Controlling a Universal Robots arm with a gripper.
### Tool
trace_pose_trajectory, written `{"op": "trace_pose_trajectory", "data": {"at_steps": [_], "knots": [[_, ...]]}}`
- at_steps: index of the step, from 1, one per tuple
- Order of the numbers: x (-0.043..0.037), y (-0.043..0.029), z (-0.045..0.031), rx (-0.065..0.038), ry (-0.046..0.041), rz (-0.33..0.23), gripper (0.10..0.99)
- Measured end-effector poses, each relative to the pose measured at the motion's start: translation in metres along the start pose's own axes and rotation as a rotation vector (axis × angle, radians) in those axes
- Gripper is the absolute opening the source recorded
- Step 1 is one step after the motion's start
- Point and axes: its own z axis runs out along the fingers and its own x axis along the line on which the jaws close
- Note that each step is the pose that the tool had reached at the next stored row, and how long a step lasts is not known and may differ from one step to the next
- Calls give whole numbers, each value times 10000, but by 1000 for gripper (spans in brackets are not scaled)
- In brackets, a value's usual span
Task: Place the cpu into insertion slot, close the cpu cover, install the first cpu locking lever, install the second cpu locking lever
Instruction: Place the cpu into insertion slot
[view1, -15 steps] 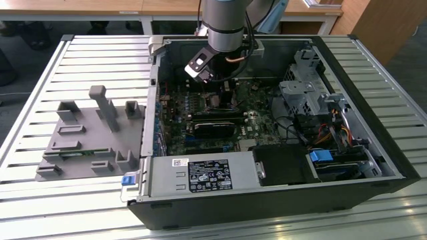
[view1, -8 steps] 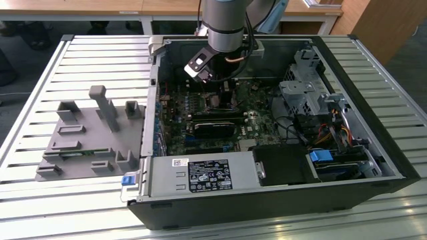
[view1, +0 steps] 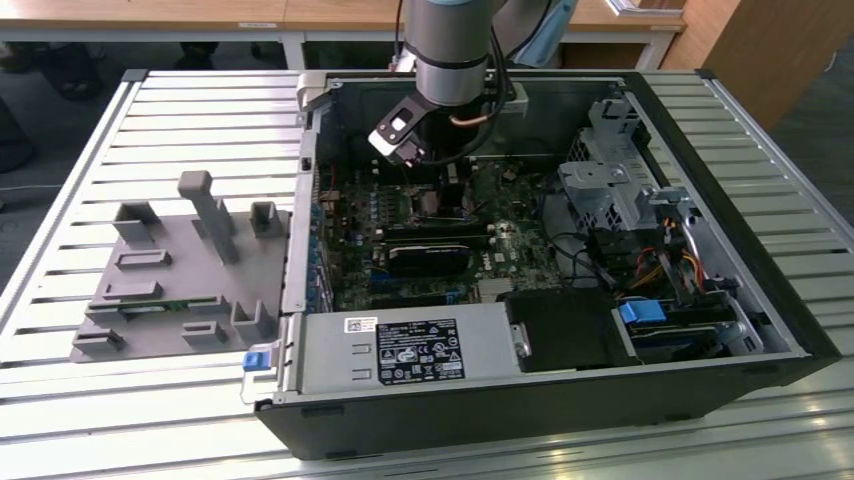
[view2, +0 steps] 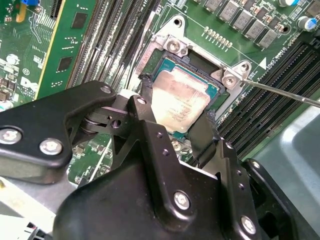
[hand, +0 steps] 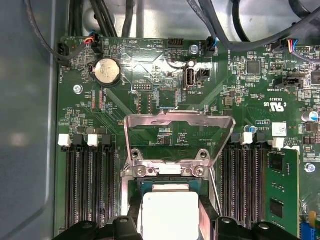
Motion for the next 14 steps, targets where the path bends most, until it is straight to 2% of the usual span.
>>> {"op": "trace_pose_trajectory", "data": {"at_steps": [14], "knots": [[3,1,14,-9,23,0,545]]}}
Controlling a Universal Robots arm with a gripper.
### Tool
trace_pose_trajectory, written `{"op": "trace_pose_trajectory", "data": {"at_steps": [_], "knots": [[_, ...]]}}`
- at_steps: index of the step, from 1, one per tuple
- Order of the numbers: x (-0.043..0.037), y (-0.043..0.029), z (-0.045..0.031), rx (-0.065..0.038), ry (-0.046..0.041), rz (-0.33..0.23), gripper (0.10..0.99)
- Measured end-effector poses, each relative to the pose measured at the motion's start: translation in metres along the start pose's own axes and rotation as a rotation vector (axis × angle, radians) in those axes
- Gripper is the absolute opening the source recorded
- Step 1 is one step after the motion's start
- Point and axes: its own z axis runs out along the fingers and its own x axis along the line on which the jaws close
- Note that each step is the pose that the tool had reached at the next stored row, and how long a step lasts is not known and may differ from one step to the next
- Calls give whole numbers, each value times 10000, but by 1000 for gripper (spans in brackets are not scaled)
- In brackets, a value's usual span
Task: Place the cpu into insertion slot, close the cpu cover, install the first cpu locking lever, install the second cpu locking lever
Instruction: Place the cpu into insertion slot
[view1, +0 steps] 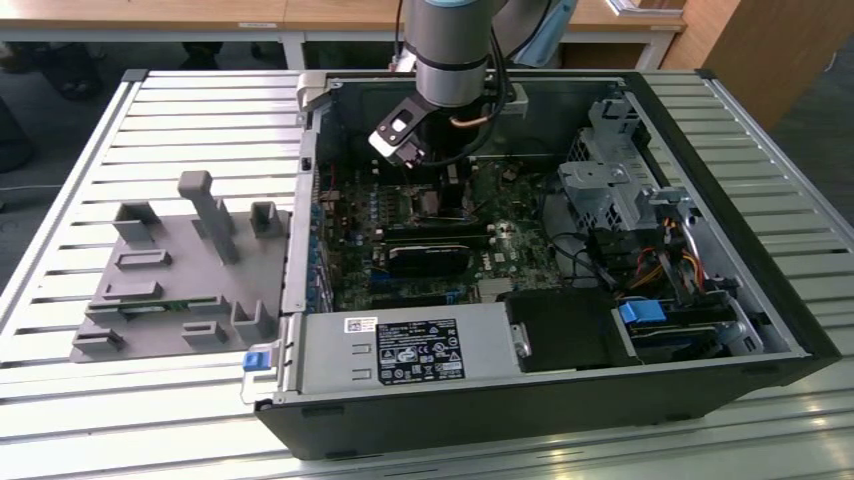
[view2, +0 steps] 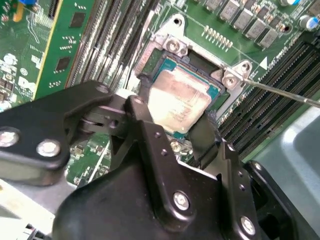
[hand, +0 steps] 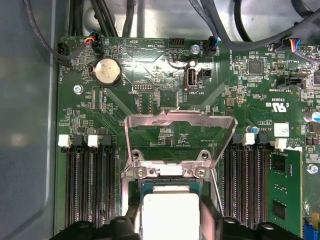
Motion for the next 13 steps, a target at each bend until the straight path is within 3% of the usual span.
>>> {"op": "trace_pose_trajectory", "data": {"at_steps": [1,7,13], "knots": [[-1,0,-1,2,-3,-1,608],[-3,-1,-13,9,-10,0,608],[-7,3,-108,8,-8,-3,608]]}}
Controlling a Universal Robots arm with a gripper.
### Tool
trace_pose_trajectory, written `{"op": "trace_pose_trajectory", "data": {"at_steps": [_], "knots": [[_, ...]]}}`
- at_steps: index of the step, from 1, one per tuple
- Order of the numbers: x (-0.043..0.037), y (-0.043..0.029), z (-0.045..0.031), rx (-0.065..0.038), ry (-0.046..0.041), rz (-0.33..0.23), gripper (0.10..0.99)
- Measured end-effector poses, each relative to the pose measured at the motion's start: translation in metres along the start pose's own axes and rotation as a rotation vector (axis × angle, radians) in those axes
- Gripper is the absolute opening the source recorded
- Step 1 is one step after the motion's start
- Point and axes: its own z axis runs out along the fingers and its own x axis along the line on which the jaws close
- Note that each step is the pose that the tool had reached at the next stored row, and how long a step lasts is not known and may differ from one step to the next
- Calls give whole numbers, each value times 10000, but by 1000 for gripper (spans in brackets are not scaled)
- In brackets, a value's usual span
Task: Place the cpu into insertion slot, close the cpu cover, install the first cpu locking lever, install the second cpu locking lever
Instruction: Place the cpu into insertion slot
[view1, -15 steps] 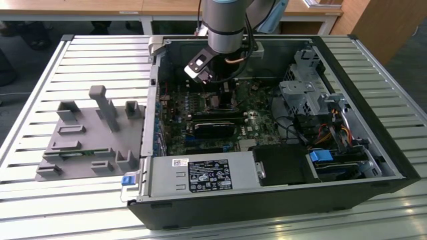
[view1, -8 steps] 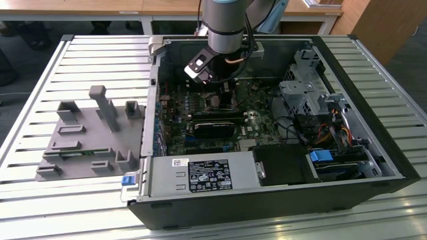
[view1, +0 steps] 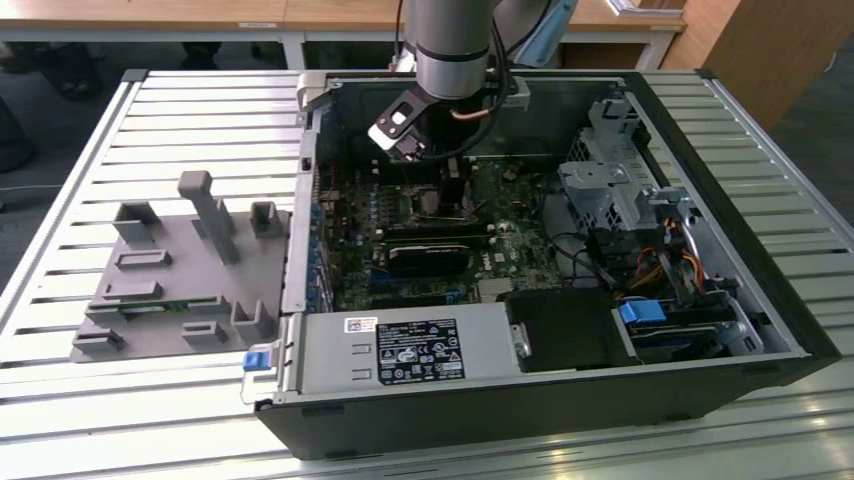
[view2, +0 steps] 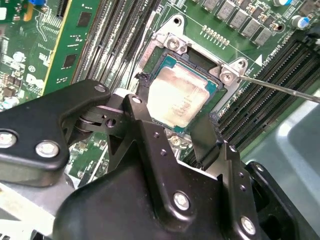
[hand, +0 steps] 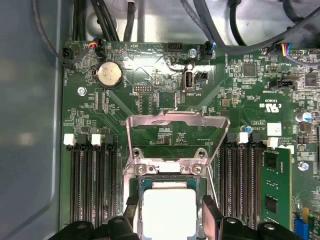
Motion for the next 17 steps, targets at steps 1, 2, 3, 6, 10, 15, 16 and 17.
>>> {"op": "trace_pose_trajectory", "data": {"at_steps": [1,2,3,6,10,15,16,17], "knots": [[-1,0,-3,-2,3,-17,608],[-2,0,-4,-4,5,-42,608],[-4,0,-5,-4,5,-71,596],[-10,1,-7,-6,5,-107,471],[-15,1,-14,-6,6,-122,298],[-17,2,-34,-4,5,-124,122],[-17,2,-39,-3,6,-124,122],[-17,2,-45,-3,6,-124,122]]}}
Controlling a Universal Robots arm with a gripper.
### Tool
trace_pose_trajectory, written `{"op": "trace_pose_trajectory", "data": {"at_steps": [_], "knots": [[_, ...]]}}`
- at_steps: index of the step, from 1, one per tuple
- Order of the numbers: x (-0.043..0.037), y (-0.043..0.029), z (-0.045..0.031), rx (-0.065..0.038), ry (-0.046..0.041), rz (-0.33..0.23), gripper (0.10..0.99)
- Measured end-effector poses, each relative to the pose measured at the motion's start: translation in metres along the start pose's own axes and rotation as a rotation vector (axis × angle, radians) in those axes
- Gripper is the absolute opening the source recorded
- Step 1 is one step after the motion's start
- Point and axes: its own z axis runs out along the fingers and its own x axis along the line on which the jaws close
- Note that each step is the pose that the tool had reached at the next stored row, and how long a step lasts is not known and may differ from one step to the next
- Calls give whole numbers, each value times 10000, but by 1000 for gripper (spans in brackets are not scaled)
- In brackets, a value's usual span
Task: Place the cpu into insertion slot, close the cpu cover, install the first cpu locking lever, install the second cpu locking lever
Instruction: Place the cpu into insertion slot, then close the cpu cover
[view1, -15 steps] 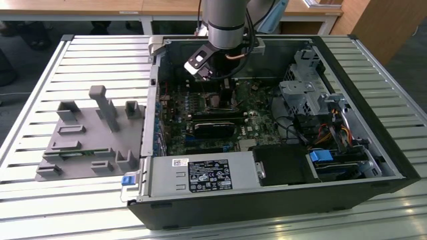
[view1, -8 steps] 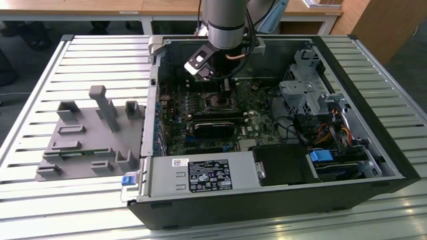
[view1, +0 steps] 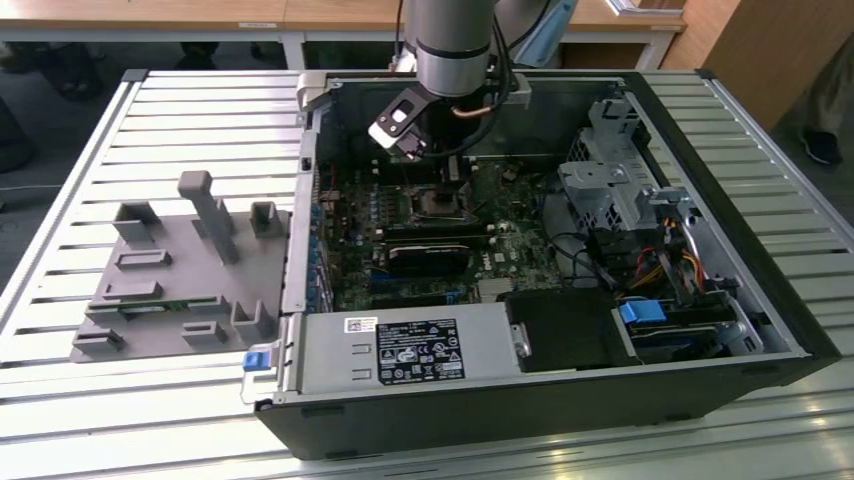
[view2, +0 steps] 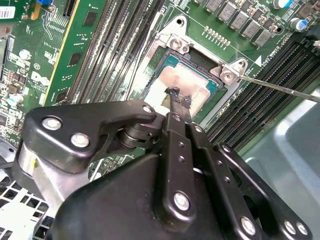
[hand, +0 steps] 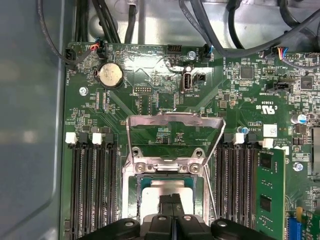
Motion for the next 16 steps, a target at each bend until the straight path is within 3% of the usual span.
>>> {"op": "trace_pose_trajectory", "data": {"at_steps": [16], "knots": [[-4,3,-85,4,1,0,106]]}}
